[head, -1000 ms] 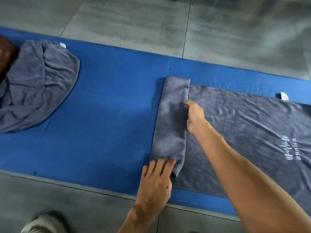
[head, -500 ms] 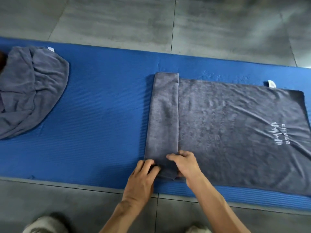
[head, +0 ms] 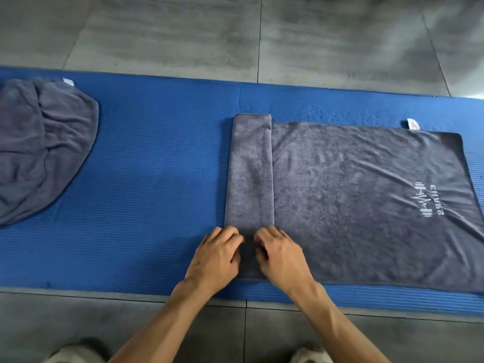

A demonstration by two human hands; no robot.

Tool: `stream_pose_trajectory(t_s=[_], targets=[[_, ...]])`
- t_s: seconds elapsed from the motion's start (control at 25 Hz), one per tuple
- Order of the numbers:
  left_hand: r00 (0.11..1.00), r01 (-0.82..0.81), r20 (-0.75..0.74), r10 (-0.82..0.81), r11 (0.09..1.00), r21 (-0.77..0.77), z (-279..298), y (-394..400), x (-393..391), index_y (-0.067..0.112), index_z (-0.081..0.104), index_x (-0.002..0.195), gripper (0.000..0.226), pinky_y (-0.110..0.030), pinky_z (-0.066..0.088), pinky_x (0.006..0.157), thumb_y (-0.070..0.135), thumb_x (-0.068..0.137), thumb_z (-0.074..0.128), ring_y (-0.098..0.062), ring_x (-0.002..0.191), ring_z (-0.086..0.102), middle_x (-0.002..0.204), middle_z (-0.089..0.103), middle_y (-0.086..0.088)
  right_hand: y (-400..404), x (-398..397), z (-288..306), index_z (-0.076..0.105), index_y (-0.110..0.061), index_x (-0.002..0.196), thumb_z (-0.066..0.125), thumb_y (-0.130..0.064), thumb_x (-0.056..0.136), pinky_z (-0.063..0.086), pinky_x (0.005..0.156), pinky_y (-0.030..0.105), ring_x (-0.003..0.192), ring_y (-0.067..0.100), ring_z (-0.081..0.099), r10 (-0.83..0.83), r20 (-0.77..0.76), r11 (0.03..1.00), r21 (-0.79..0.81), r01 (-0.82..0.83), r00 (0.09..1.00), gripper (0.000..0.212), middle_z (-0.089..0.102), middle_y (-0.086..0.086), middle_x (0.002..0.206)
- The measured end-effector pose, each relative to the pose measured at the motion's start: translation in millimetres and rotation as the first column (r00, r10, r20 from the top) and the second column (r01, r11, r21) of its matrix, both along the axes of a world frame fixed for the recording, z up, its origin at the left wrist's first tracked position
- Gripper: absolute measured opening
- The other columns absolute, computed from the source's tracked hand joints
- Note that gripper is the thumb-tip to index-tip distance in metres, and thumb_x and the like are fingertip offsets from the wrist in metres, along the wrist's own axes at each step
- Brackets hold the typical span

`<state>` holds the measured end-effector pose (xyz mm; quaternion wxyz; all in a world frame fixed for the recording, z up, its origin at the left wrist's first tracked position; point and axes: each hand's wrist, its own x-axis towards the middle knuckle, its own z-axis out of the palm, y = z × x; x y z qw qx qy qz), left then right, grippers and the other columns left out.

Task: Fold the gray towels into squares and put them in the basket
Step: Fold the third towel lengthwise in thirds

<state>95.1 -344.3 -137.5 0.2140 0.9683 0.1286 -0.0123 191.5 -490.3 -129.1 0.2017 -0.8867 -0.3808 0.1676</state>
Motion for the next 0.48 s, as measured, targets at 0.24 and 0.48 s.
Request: stream_pose_trajectory(t_s=[0.24, 0.48], targets=[[1.000, -0.015, 0.020, 0.013, 0.996, 0.087, -6, 13, 29, 0.018, 0.065, 0.114, 0.033, -0.038, 0.052, 0.086, 0.017, 0.081, 0.070, -0.020, 0.107, 0.056, 0.121, 0.059, 0.002, -6, 5, -7, 0.063, -0.023, 0.102, 0.057, -0.019, 0.083, 0.053, 0.063, 0.028, 0.081, 0.015, 0.056, 0.029, 0.061, 0.999, -0.030, -0.028, 0.998, 0.020, 0.060, -0.010, 0.100], [0.999, -0.044, -0.017, 0.045, 0.998, 0.051, -6, 17, 51, 0.022, 0.060, 0.123, 0.034, -0.035, 0.046, 0.087, 0.029, 0.089, 0.062, -0.020, 0.103, 0.048, 0.117, 0.052, 0.002, 49, 61, -13, 0.061, -0.010, 0.121, 0.037, -0.021, 0.095, 0.050, 0.094, 0.037, 0.111, 0.027, 0.058, -0.053, 0.213, 0.989, 0.149, 0.021, 0.976, 0.037, 0.063, 0.005, 0.124]])
